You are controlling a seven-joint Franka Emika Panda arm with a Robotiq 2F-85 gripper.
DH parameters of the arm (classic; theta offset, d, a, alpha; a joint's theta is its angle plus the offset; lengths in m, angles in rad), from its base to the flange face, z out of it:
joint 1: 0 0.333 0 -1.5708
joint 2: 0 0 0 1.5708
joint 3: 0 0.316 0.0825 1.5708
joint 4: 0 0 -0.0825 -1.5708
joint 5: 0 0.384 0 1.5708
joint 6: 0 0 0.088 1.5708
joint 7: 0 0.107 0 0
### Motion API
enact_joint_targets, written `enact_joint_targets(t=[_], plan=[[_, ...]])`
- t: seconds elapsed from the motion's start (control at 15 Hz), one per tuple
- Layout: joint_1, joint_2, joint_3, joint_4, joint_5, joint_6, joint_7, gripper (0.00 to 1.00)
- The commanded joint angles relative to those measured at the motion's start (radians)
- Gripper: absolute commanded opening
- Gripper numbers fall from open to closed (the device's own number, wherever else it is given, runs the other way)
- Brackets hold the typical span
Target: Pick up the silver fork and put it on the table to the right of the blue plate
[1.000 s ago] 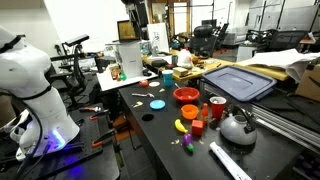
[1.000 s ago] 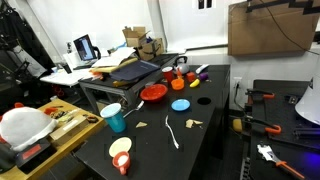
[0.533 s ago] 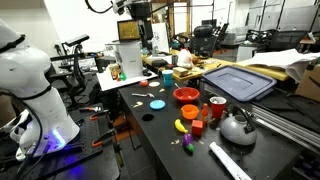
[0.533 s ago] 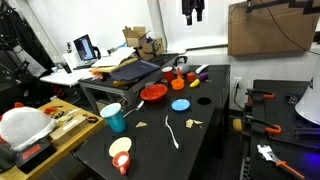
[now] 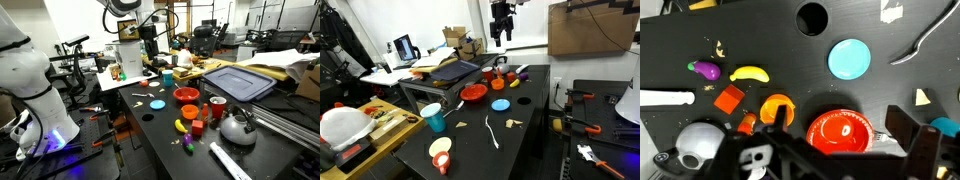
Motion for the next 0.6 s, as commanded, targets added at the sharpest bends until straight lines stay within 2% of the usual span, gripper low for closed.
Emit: enact_joint_targets(t=[0.0, 0.53], plan=[[0.027, 0.067, 0.017, 0.016, 0.033, 0.053, 0.021, 1.0], [0.09, 0.208, 0.057, 0.053, 0.147, 0.113, 0.014, 1.0]])
